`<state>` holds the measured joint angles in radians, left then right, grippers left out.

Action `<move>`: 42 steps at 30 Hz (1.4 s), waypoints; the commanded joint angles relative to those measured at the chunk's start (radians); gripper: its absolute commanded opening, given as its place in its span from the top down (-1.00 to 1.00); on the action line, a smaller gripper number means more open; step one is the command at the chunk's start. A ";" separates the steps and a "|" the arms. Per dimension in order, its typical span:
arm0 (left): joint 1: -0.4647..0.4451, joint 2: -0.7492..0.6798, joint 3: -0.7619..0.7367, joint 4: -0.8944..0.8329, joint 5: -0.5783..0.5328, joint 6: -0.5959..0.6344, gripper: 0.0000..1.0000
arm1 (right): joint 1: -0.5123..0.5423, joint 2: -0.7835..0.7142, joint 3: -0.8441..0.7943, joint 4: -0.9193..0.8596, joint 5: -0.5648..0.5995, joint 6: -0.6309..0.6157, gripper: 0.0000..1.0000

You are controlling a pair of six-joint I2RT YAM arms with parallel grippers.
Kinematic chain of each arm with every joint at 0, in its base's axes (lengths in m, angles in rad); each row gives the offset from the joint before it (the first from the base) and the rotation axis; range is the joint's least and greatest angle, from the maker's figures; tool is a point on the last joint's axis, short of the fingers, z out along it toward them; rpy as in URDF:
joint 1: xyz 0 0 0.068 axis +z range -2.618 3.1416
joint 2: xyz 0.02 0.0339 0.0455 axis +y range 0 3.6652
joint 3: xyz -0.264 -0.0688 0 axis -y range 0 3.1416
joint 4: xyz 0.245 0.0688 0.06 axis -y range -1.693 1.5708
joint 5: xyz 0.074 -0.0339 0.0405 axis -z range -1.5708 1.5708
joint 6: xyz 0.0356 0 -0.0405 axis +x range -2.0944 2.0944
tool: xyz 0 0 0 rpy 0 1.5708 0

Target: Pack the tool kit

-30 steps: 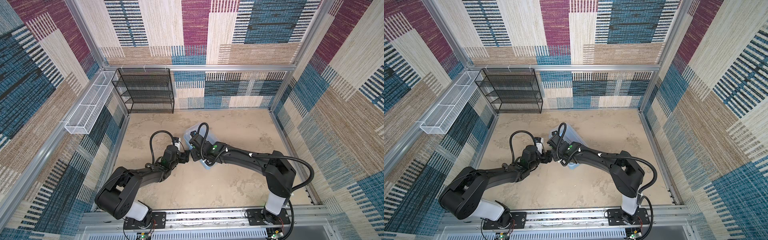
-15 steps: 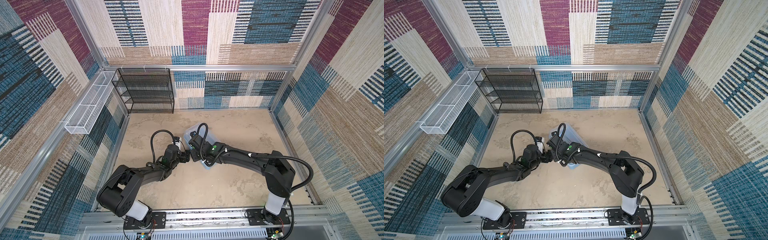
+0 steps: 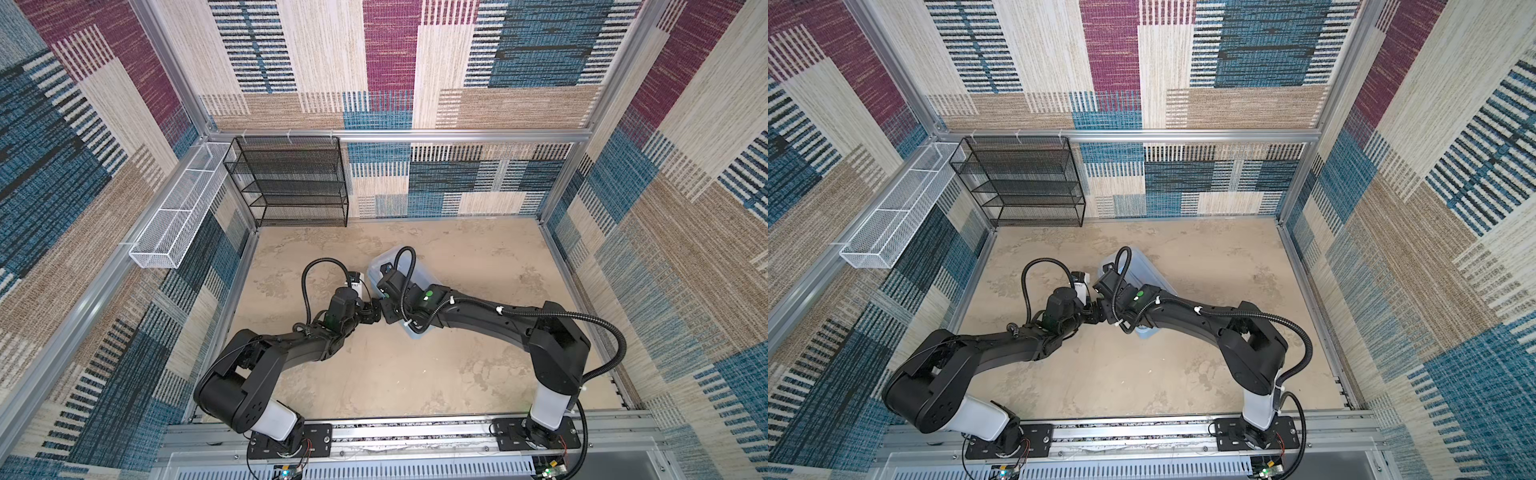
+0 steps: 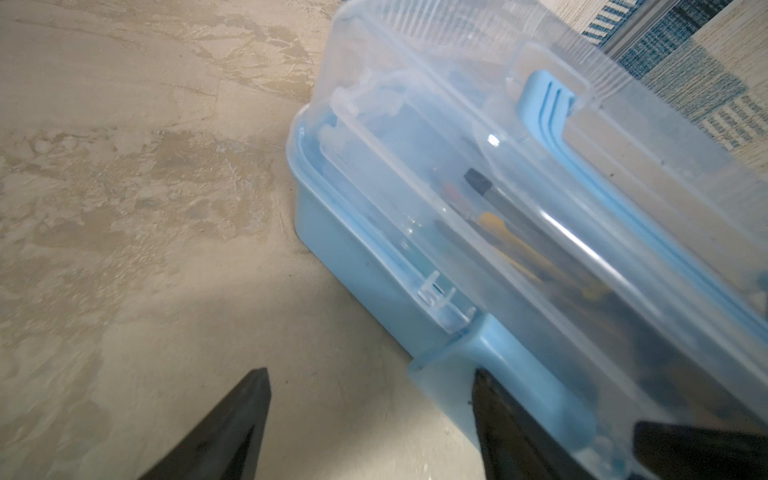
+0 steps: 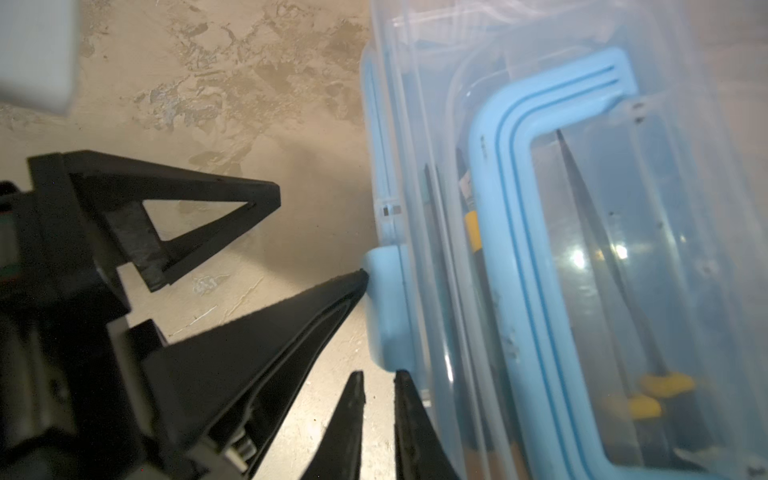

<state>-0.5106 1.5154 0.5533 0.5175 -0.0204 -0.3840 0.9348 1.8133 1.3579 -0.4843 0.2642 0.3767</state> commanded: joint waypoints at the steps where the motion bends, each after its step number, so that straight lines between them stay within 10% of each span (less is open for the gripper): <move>1: -0.001 0.002 0.012 0.029 0.017 -0.018 -0.60 | 0.000 -0.013 -0.006 0.013 0.002 0.013 0.62; 24: -0.004 0.005 0.023 0.022 0.026 -0.035 -0.61 | -0.005 -0.207 -0.115 0.135 -0.008 0.016 0.50; 42: -0.005 0.026 0.026 0.021 0.027 -0.055 -0.61 | -0.306 -0.450 -0.401 0.316 -0.195 -0.244 -0.73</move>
<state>-0.5137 1.5383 0.5739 0.5121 -0.0113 -0.4198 0.6399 1.3579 0.9596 -0.2249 0.1280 0.1886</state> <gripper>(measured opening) 0.803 0.861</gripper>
